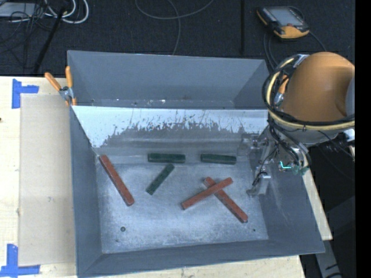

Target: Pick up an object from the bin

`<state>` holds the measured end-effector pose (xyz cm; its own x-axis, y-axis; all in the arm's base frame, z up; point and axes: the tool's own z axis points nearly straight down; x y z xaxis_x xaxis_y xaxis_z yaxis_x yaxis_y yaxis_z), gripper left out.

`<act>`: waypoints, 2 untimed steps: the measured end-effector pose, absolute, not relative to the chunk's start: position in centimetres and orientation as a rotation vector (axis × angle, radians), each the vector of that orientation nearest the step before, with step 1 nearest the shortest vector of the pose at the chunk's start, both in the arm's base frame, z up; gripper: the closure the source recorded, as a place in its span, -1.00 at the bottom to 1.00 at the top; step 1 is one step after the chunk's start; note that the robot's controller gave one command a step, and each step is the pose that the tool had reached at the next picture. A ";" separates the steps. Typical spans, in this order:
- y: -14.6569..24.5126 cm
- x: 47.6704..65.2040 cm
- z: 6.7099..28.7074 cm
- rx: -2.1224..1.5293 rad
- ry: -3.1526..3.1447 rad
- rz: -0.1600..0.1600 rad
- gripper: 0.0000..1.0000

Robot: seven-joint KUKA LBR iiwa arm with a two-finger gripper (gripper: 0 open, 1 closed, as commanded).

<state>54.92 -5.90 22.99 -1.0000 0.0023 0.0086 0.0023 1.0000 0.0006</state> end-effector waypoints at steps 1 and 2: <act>-5.9 55.1 23.4 -0.001 -3.141 0.000 -1.00; -6.6 53.9 18.9 -0.002 -3.148 0.001 -1.00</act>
Offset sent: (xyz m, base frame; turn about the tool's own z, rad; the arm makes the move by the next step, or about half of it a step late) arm -0.0306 -0.0170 -0.1090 -0.0016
